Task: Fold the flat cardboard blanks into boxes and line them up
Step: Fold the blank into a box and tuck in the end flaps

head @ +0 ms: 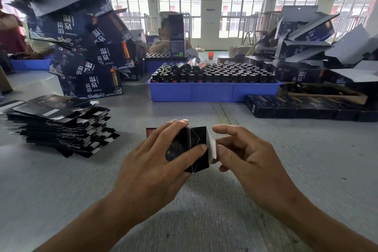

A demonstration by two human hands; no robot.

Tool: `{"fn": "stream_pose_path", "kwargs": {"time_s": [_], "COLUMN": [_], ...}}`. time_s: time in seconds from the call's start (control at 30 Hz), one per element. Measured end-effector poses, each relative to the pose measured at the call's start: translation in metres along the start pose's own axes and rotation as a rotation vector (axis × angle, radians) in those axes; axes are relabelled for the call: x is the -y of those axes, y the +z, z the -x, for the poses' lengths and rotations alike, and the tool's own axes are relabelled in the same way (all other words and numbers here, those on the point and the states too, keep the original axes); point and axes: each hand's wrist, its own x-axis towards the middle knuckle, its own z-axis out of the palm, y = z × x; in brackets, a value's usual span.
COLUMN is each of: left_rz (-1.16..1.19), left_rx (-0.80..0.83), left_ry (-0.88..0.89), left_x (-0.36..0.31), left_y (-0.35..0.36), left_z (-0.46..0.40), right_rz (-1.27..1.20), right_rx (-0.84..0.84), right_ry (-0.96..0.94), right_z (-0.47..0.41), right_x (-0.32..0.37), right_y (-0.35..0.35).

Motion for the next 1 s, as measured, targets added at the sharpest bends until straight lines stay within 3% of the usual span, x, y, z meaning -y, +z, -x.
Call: {"fn": "stream_pose_path", "kwargs": {"time_s": [0.23,0.5,1.0], "left_rz": [0.160,0.156,0.167], "left_rx": [-0.046,-0.040,-0.048], "left_ry": [-0.096,-0.101,-0.102], "left_x": [-0.011,-0.014,-0.020], "left_y": [0.000,0.002,0.001], "left_z": [-0.003,-0.004,-0.008], "right_rz": [0.022,0.003,0.106], "right_rx": [-0.015,0.012,-0.098], "right_ry": [0.078,0.090,0.027], "right_z": [-0.002,-0.001,0.000], "right_x": [-0.005,-0.004,0.001], "right_y": [0.002,0.002,0.007]}}
